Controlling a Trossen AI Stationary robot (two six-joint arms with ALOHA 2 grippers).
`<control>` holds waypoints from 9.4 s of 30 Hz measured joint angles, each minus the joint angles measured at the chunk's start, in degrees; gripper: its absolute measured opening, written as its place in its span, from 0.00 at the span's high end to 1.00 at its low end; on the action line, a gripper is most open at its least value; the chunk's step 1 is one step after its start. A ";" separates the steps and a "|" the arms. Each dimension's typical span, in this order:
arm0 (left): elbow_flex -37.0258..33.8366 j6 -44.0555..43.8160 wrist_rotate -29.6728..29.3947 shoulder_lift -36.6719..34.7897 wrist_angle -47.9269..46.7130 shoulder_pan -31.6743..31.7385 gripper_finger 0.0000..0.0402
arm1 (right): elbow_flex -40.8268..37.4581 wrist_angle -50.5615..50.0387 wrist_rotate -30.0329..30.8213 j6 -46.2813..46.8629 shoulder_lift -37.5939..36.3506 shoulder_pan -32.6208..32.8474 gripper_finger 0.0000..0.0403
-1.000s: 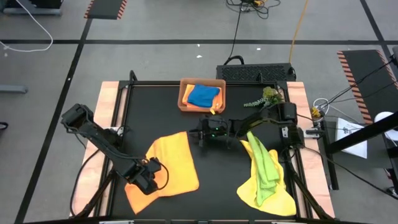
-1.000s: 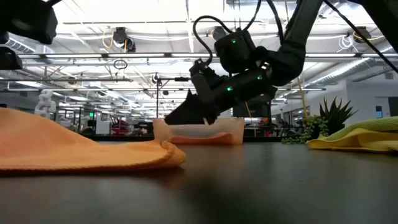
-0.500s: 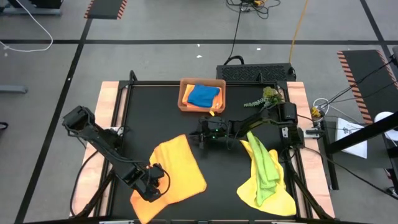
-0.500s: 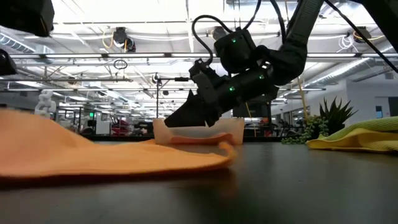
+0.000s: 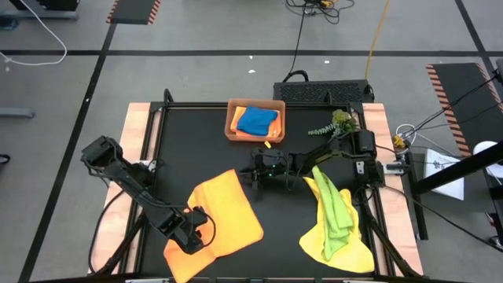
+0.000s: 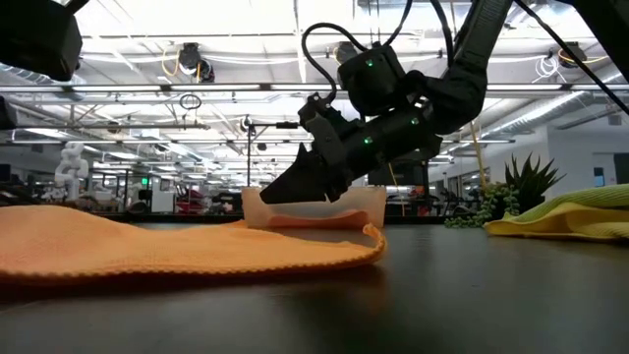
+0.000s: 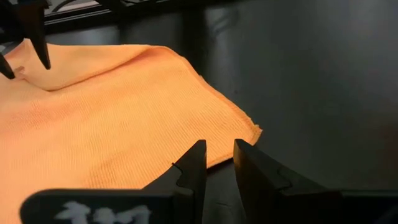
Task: Fold microfiber towels
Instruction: Fold the orange towel
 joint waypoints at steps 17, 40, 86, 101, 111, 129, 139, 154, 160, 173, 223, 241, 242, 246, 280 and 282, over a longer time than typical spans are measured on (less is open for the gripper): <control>0.00 8.03 3.90 0.00 -4.12 3.11 0.98 | 7.44 -8.62 -2.16 -0.83 0.17 -1.22 0.79; 2.40 12.97 2.69 -0.50 -8.66 4.62 0.99 | 17.16 -19.18 -1.78 -3.25 7.87 -3.02 0.53; 8.83 18.79 -34.75 -7.78 -38.40 8.27 0.99 | -30.06 -19.26 9.19 3.19 -50.62 -1.39 1.00; 7.61 45.99 -36.56 -9.52 -23.63 24.62 0.99 | -35.56 -18.46 9.19 1.50 -56.08 -9.80 1.00; -12.90 60.89 -29.61 -27.48 9.24 31.38 0.99 | -35.56 -21.51 9.13 -0.11 -59.27 -8.07 1.00; -25.20 52.04 -22.45 -35.75 13.08 20.17 1.00 | -35.56 -23.17 9.10 4.01 -59.52 8.01 1.00; -25.17 41.34 -21.98 -33.15 14.37 9.76 1.00 | -35.54 -23.65 9.51 7.71 -58.92 17.60 1.00; -25.16 27.44 -21.08 -26.61 17.70 -0.26 1.00 | -46.38 -9.29 17.02 17.98 -58.90 26.11 1.00; -25.16 25.75 -21.11 -26.62 17.28 -0.66 1.00 | -46.49 -9.06 19.78 18.03 -58.88 28.59 1.00; -25.16 20.47 -20.64 -26.62 13.00 -0.22 1.00 | -45.68 -3.95 24.15 20.14 -52.31 33.03 1.00; -22.53 62.59 13.88 2.03 84.88 34.75 0.79 | -43.06 -9.27 7.60 22.79 -38.51 7.69 0.56; -1.47 57.40 18.03 21.27 77.21 41.93 0.43 | -43.08 4.56 7.32 15.79 -38.55 8.00 0.97; -0.03 58.13 18.02 21.19 74.44 42.19 0.41 | -43.08 4.70 7.27 15.55 -39.25 8.04 0.98; 5.32 61.15 17.86 21.20 69.29 42.96 0.36 | -43.10 4.17 7.25 13.81 -41.46 8.04 0.99; 12.46 60.54 25.80 21.18 61.59 47.76 0.60 | -36.20 -0.26 4.74 4.31 -44.30 7.96 1.00; 12.46 61.45 25.82 21.18 61.59 47.76 0.68 | -36.20 -0.42 4.84 4.35 -44.30 7.94 1.00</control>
